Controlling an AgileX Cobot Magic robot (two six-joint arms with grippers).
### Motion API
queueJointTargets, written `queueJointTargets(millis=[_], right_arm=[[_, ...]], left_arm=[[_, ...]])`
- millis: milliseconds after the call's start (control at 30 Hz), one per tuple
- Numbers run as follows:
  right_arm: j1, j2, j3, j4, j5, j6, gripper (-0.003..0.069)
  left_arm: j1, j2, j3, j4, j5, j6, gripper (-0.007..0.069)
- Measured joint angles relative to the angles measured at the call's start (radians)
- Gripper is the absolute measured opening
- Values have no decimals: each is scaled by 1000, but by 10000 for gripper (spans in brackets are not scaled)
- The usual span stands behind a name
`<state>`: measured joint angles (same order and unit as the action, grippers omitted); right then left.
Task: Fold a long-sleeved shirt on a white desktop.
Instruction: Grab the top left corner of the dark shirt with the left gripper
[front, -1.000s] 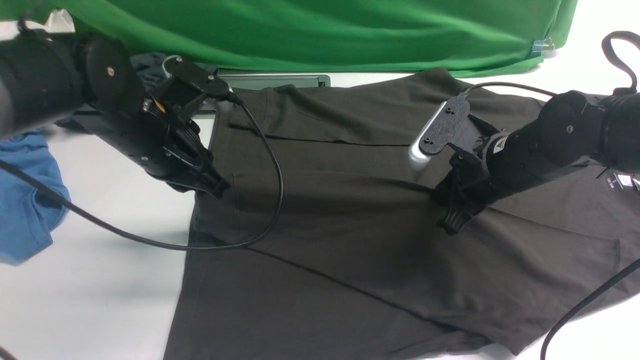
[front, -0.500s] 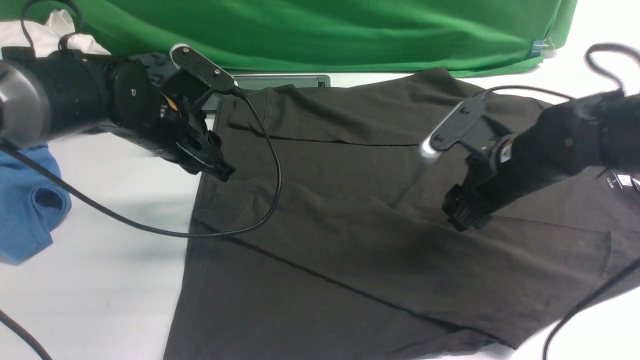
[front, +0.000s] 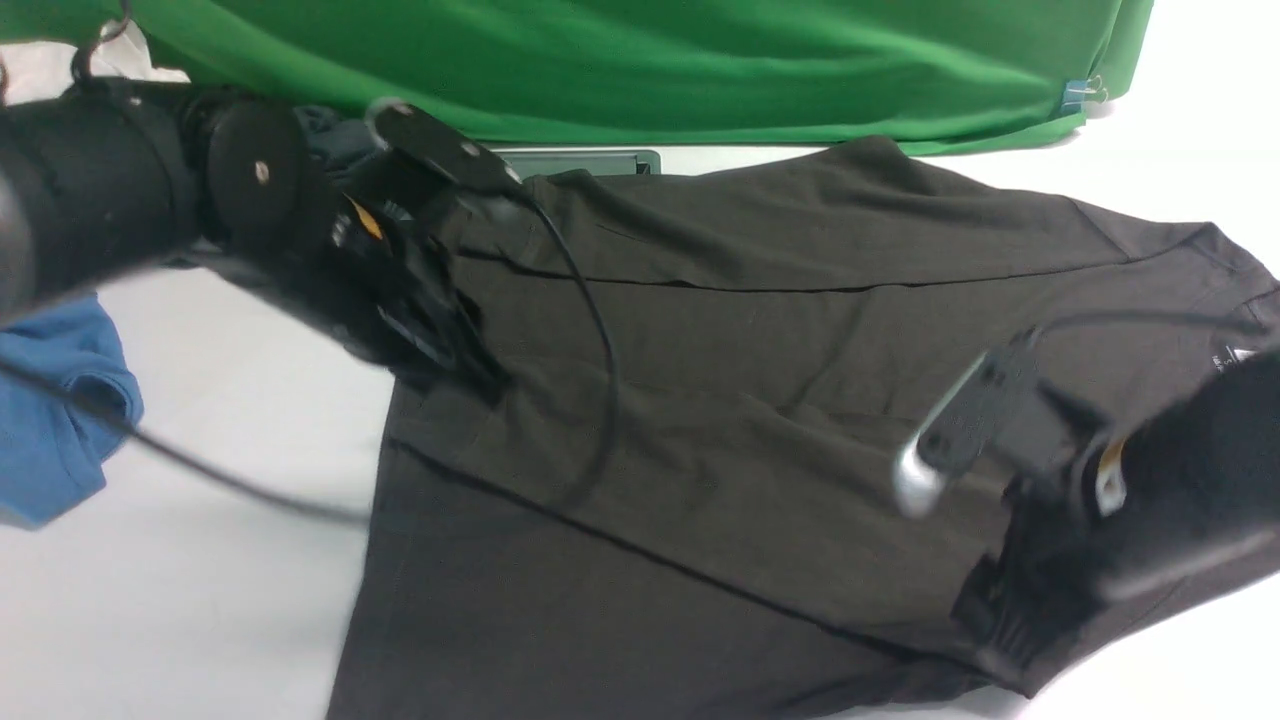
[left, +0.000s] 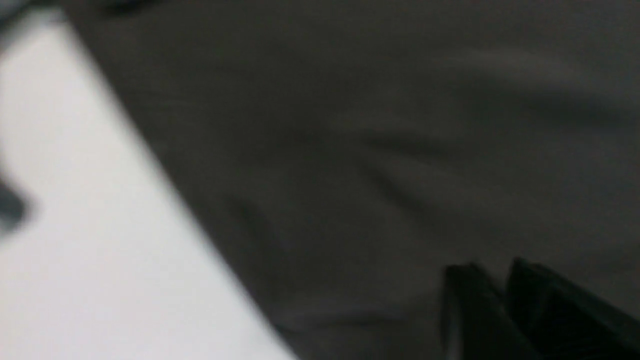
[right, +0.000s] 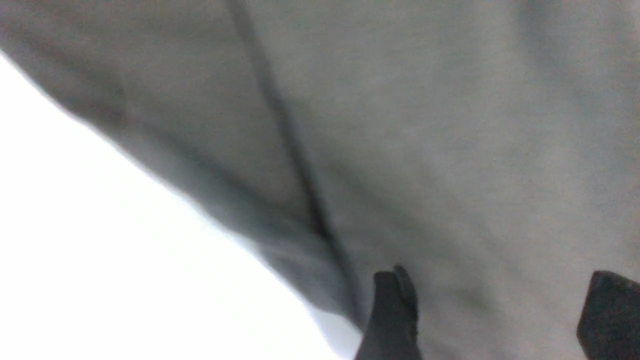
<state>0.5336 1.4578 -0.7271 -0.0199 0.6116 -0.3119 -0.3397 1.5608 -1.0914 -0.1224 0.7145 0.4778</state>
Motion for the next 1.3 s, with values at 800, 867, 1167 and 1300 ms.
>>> queueJointTargets(millis=[800, 867, 1167, 1300], right_arm=[[16, 96, 43, 8, 99, 79, 469], [16, 84, 48, 10, 125, 86, 469], [16, -101, 42, 41, 198, 81, 469], [16, -228, -13, 41, 203, 46, 469]], left_arm=[[-87, -299, 152, 26, 132, -7, 18], [-87, -299, 152, 34, 130, -7, 18], [-43, -222, 86, 37, 101, -8, 18], [57, -82, -56, -42, 101, 138, 18]])
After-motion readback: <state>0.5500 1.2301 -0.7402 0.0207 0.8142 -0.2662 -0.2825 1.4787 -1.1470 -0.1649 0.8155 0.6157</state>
